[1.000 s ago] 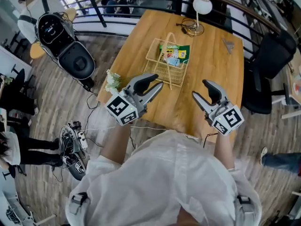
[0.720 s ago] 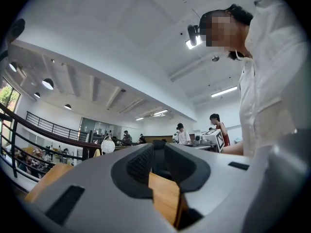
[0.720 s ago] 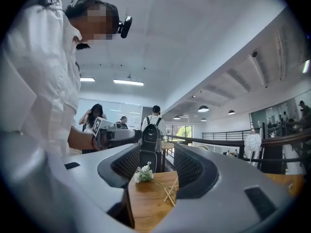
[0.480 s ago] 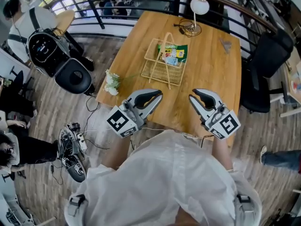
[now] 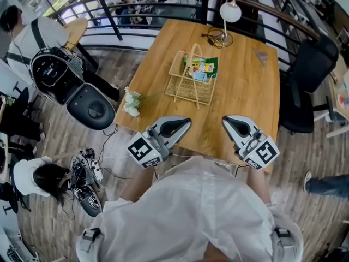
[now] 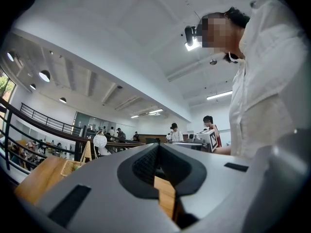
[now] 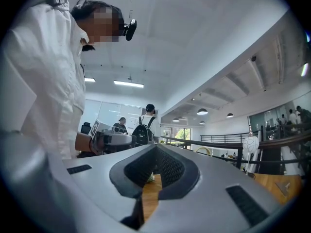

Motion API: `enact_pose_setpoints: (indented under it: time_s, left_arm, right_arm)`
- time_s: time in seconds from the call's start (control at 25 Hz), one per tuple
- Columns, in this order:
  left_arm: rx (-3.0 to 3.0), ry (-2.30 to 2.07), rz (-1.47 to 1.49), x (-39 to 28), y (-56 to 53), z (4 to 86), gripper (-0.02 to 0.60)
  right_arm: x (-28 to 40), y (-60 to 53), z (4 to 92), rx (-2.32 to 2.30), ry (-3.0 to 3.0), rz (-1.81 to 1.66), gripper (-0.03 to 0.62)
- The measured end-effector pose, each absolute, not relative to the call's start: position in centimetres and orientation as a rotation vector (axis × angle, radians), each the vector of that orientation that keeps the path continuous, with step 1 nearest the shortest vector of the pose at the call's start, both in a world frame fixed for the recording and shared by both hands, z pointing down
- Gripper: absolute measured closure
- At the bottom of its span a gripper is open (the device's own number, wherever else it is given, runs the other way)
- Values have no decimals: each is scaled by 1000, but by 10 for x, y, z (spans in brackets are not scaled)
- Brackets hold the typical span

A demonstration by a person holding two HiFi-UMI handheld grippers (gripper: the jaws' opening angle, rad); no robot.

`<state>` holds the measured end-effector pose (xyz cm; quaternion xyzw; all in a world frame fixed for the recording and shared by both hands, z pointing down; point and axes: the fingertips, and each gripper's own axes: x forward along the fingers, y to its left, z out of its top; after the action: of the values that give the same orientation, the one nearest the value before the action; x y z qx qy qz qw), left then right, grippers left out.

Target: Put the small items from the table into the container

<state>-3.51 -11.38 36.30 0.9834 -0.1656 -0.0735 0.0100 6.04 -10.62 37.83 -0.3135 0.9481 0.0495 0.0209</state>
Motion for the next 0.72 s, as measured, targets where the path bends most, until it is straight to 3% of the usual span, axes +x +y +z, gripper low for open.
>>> enact_pose_setpoints:
  time_s: [0.72]
  left_arm:
    - [3081, -506, -256, -47, -102, 359, 574]
  right_arm:
    - [48, -98, 378, -1007, 2951, 206, 579]
